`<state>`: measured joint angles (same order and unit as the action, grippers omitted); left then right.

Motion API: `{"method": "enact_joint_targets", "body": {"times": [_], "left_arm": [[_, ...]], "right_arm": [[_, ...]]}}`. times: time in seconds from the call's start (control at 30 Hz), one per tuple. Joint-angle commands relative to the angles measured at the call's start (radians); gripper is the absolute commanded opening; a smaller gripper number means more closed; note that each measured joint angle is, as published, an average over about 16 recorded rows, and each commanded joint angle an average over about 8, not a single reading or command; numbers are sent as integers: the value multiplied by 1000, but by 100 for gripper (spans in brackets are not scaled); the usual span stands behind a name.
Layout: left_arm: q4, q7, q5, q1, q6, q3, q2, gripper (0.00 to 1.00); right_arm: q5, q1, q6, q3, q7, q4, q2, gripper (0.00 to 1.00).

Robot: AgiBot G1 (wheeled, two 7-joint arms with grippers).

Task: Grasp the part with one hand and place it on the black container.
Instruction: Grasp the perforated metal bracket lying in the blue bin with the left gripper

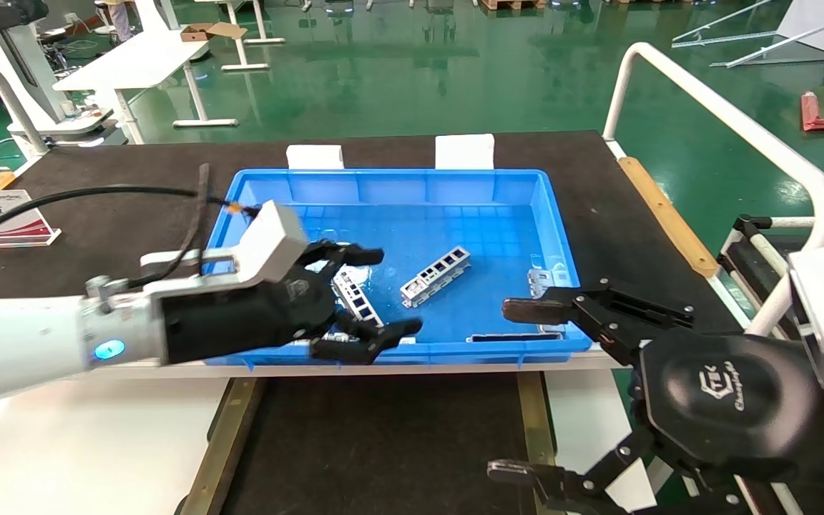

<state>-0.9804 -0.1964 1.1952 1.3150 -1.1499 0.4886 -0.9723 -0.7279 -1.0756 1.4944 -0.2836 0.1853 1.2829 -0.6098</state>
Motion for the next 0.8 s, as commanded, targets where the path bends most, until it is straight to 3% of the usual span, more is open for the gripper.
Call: {"method": "enact_joint_targets", "body": {"times": [0.03,0.4,0.8], "left_arm": [[34,3,23,17,30,10,-34,100],[290,76,130,113,195,52,-224,100],[551,206,165,191,317,62,-358,100]], "right_arm": [[0,0,0,0,0,0,0,100],[1,0,0,-1,0,0,0,100],[1,0,-1,-2,-1,0,1,100]]}}
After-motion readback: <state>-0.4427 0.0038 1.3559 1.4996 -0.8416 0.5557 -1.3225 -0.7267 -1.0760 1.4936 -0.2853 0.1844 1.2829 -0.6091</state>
